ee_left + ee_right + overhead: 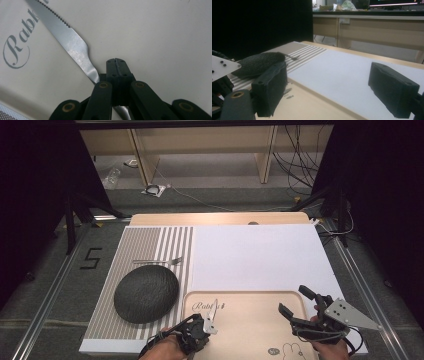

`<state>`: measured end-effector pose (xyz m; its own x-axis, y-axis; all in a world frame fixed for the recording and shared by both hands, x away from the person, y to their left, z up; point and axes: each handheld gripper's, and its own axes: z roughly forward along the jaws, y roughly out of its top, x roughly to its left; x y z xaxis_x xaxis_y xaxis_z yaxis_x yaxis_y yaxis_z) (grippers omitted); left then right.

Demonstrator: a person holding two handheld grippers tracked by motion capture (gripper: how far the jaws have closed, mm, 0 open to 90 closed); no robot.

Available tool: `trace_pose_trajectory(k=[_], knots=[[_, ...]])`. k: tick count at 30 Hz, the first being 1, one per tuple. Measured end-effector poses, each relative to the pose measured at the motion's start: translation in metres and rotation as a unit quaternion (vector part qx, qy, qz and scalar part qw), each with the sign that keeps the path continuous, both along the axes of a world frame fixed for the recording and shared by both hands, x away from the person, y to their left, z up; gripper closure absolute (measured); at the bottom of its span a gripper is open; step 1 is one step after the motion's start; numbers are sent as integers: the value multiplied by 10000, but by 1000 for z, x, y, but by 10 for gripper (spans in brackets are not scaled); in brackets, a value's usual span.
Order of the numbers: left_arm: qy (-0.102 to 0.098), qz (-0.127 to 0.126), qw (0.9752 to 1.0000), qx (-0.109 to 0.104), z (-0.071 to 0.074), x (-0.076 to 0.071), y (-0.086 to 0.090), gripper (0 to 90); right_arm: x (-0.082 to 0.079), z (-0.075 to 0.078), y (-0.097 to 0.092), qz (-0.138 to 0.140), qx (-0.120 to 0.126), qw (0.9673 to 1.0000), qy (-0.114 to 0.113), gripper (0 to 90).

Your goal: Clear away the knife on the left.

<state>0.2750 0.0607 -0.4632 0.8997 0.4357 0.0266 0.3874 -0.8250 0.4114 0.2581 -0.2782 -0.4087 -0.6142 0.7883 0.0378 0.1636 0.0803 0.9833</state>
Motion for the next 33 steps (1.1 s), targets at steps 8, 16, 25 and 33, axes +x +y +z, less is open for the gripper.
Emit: trace_pose_trajectory(k=[8,16,25,33], knots=[[27,131,9999,55,0,3,8,895,0,0,0,-3,-9,10000,10,165],[55,225,9997,117,1,6,17,895,0,0,0,-5,-7,10000,6,165],[178,335,9991,187,2,9,26,895,0,0,0,1,3,10000,-3,165],[219,375,9988,231,2,10,29,894,0,0,0,6,13,10000,-12,165]])
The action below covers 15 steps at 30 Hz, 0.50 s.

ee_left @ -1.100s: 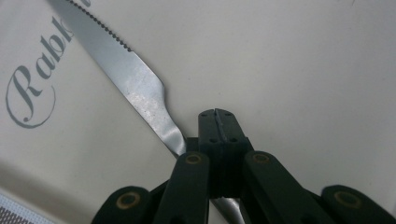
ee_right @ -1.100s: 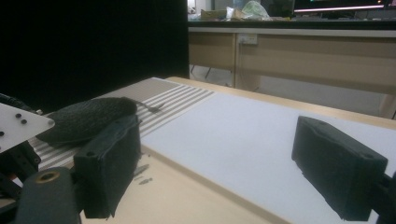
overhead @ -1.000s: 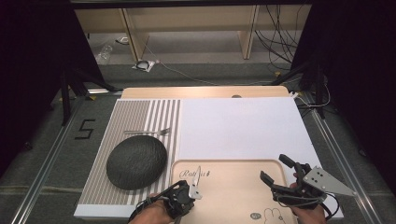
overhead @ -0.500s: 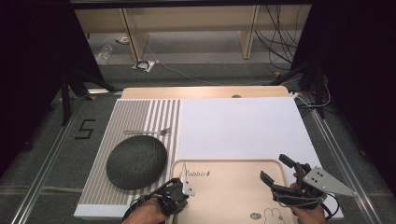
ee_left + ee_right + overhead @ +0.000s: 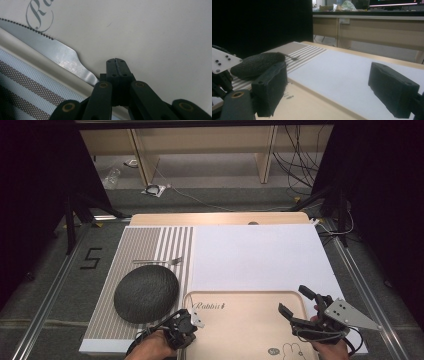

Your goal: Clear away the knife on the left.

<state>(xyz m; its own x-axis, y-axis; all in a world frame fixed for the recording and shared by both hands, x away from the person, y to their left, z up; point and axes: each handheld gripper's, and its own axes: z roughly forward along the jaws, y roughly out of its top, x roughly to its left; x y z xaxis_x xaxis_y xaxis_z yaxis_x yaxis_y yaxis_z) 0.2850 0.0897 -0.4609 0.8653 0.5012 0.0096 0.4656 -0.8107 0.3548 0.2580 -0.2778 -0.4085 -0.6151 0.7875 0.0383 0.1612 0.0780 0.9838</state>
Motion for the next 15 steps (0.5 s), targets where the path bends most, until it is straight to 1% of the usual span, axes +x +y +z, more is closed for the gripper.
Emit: trace_pose_trajectory(k=[2,3,4,5,7,9,11,13,15], knots=[[-40,24,10000,-25,1,0,1,894,0,0,0,0,-4,10000,-2,165],[-65,49,9999,-75,2,1,1,893,0,0,0,-8,-5,10000,15,165],[-74,97,9997,-204,4,2,3,891,0,0,0,-8,0,10000,15,165],[-70,164,9992,-348,6,3,4,861,0,0,0,0,7,10000,1,165],[-78,323,9977,-585,10,6,8,773,0,0,0,-7,22,10000,-17,165],[-105,414,9964,-732,16,8,12,661,0,0,-1,-11,31,10000,-7,166],[-169,547,9952,-797,19,10,15,555,0,0,-1,-6,34,10000,-20,165],[-181,704,9934,-885,23,12,19,494,0,1,-1,-9,46,10000,-18,165],[-236,872,9907,-1016,26,15,24,439,0,0,-1,-15,36,10000,2,166]])
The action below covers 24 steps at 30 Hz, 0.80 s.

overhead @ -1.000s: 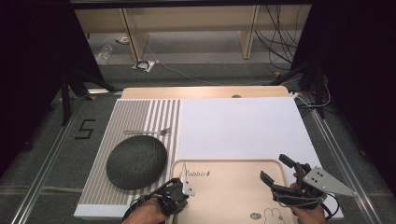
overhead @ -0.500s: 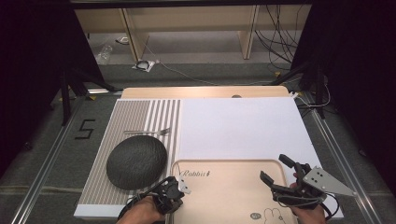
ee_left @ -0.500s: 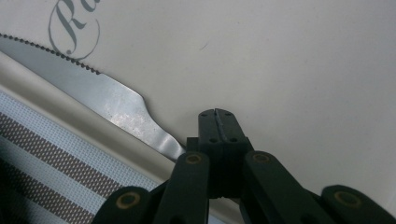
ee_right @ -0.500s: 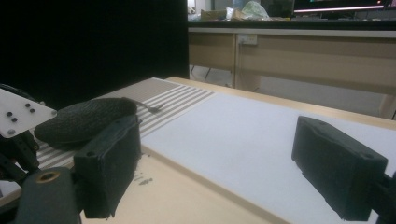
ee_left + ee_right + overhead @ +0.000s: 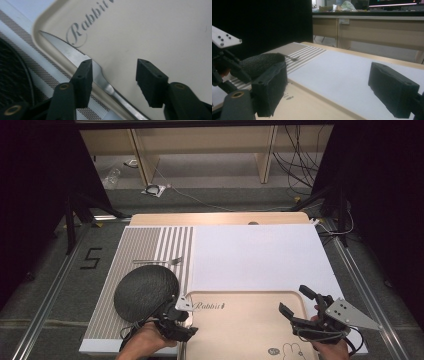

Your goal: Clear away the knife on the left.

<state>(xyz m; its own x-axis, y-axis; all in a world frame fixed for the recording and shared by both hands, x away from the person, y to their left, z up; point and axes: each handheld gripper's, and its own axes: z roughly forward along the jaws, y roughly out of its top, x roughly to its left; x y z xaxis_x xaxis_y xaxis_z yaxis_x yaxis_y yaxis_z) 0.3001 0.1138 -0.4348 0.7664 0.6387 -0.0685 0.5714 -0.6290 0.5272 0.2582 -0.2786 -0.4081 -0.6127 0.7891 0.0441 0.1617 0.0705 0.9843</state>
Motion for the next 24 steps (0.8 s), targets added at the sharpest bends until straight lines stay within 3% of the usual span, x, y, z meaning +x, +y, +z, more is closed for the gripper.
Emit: trace_pose_trajectory(k=[4,8,17,24], knots=[[-126,267,9995,-145,8,5,10,339,0,0,0,8,13,10000,-16,166],[-245,362,9988,-230,15,9,19,267,0,0,0,5,32,10000,10,165],[-571,724,9951,-366,27,19,39,242,0,0,0,2,31,10000,19,165],[-668,911,9927,-420,32,26,54,231,1,-1,0,14,43,10000,20,165]])
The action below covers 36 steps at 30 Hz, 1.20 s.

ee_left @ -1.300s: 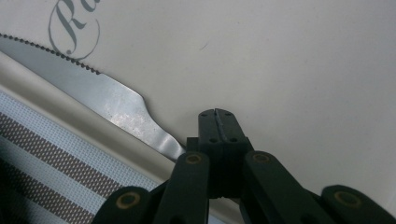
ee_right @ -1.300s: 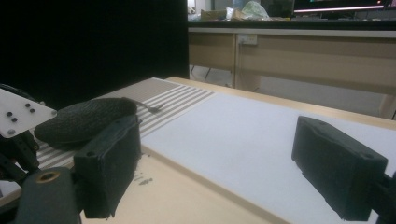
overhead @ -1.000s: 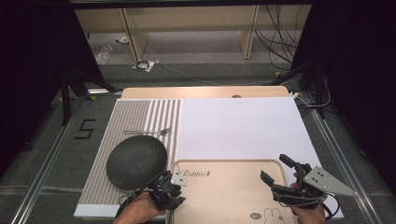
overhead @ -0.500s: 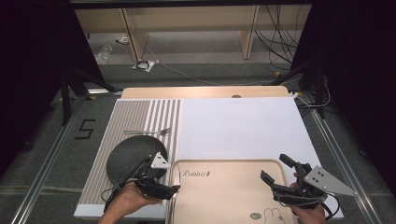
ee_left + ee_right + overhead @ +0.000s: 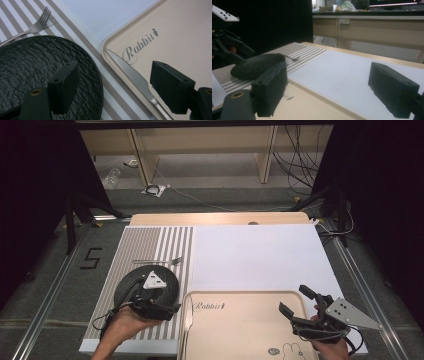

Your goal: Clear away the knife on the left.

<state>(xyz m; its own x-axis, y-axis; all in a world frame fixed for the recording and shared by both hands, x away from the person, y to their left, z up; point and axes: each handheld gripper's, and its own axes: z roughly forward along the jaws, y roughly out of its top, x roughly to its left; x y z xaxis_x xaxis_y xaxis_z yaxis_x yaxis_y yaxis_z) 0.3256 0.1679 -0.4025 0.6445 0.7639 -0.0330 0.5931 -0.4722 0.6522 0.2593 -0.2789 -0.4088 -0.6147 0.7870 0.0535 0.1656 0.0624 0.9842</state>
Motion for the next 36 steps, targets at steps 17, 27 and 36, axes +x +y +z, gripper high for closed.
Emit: trace_pose_trajectory(k=[17,27,36], knots=[[-204,358,9991,-126,6,18,27,202,1,-2,-1,2,-4,10000,5,166],[-292,413,9987,-64,8,29,32,202,1,-2,-1,4,-18,10000,5,166],[-403,479,9980,2,14,41,38,202,-1,-2,-2,-27,-37,10000,9,166]])
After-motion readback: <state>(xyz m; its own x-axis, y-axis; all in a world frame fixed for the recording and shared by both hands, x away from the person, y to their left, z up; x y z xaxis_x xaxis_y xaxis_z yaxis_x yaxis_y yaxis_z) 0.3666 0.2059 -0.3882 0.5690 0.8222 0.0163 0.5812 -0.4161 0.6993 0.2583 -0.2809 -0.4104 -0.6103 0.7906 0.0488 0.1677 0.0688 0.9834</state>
